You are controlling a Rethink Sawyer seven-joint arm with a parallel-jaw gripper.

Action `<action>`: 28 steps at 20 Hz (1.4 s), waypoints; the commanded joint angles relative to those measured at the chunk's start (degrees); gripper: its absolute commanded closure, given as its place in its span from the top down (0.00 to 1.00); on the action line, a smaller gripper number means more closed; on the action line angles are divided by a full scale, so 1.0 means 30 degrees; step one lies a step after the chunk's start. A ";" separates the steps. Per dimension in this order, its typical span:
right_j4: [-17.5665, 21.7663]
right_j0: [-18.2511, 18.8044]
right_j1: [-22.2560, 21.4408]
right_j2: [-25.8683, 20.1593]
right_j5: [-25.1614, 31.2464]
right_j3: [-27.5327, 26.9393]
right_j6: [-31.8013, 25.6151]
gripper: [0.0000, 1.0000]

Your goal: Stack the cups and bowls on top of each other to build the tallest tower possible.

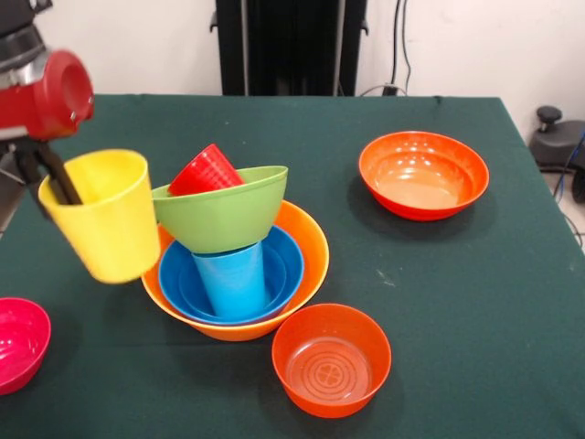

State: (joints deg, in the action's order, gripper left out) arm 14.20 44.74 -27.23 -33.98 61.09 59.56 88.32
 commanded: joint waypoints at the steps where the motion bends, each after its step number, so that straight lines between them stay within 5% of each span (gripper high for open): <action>1: -0.0383 -0.0250 -0.1771 -0.0101 0.1999 0.3849 -0.1628 0.00; 10: -0.0865 -0.0243 -0.3755 -0.0322 0.1528 0.6885 -0.1750 0.00; 28: -0.0063 -0.0182 -0.3917 -0.0503 0.0029 0.8697 -0.2173 0.00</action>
State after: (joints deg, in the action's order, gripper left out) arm 11.35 44.74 -40.01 -34.20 61.82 80.32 88.32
